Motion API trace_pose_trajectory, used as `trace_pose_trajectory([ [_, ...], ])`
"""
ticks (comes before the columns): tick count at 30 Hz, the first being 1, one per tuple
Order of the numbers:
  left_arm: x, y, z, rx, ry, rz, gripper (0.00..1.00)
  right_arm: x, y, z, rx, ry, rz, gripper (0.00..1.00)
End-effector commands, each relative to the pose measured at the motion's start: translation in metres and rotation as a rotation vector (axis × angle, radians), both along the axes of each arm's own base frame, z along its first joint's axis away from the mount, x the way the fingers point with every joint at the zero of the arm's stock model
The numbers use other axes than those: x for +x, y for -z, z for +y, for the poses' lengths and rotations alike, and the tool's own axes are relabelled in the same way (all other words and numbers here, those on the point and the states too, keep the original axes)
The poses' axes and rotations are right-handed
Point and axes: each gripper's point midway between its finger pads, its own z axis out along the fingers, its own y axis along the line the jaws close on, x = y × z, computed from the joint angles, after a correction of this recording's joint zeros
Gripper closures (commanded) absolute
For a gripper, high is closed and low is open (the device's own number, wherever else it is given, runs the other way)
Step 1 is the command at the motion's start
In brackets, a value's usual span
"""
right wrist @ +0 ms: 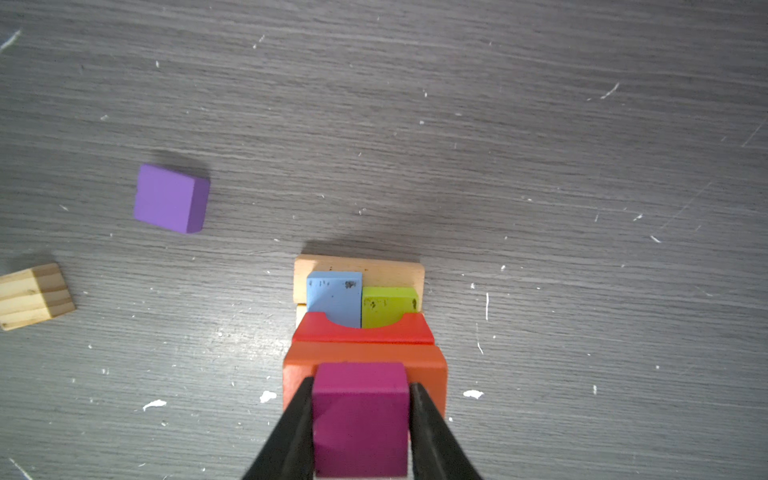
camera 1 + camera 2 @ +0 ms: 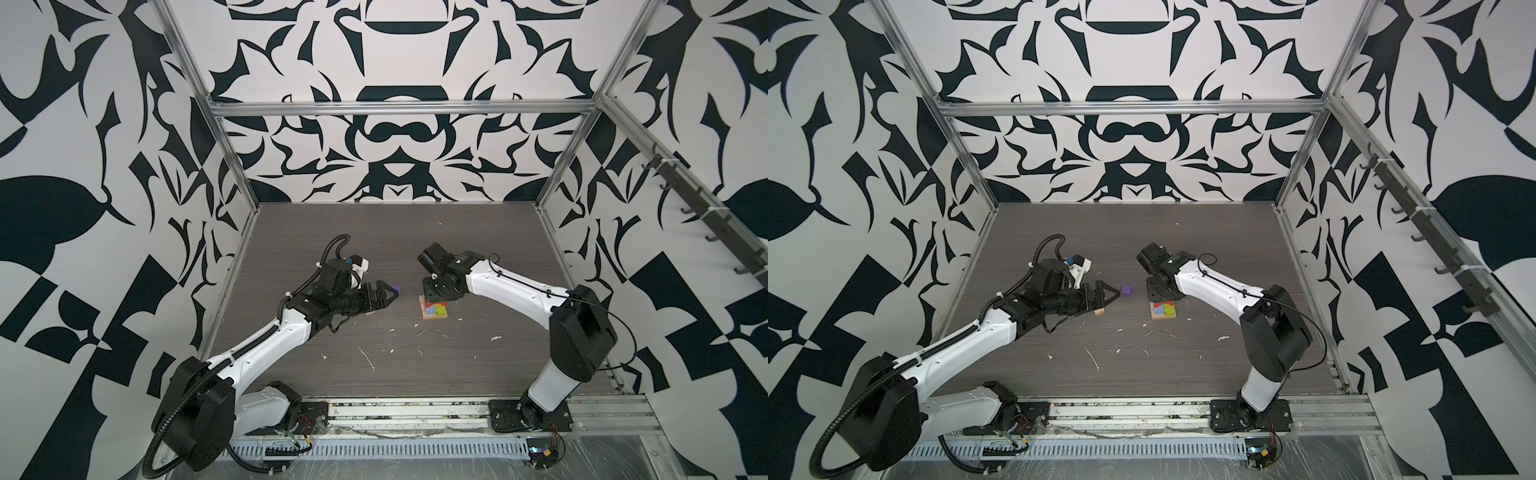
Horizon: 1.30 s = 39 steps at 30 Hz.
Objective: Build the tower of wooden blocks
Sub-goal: 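Lower the magenta cube onto the orange block with the right gripper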
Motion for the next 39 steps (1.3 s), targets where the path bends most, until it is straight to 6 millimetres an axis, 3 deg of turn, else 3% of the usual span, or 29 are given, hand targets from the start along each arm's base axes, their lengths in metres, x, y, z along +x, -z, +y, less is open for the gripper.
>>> trace_pose_trajectory([
  [1,-0.0033,-0.0016,-0.0003,-0.009,0.007,-0.008,0.0,0.0013,-0.0154,-0.0033,0.023,0.023,-0.036,0.62],
  [39,-0.0035,-0.0003,-0.0003,-0.007,0.01,-0.007,0.0,-0.0004,-0.0165,0.0008,0.049,0.036,-0.024,0.59],
])
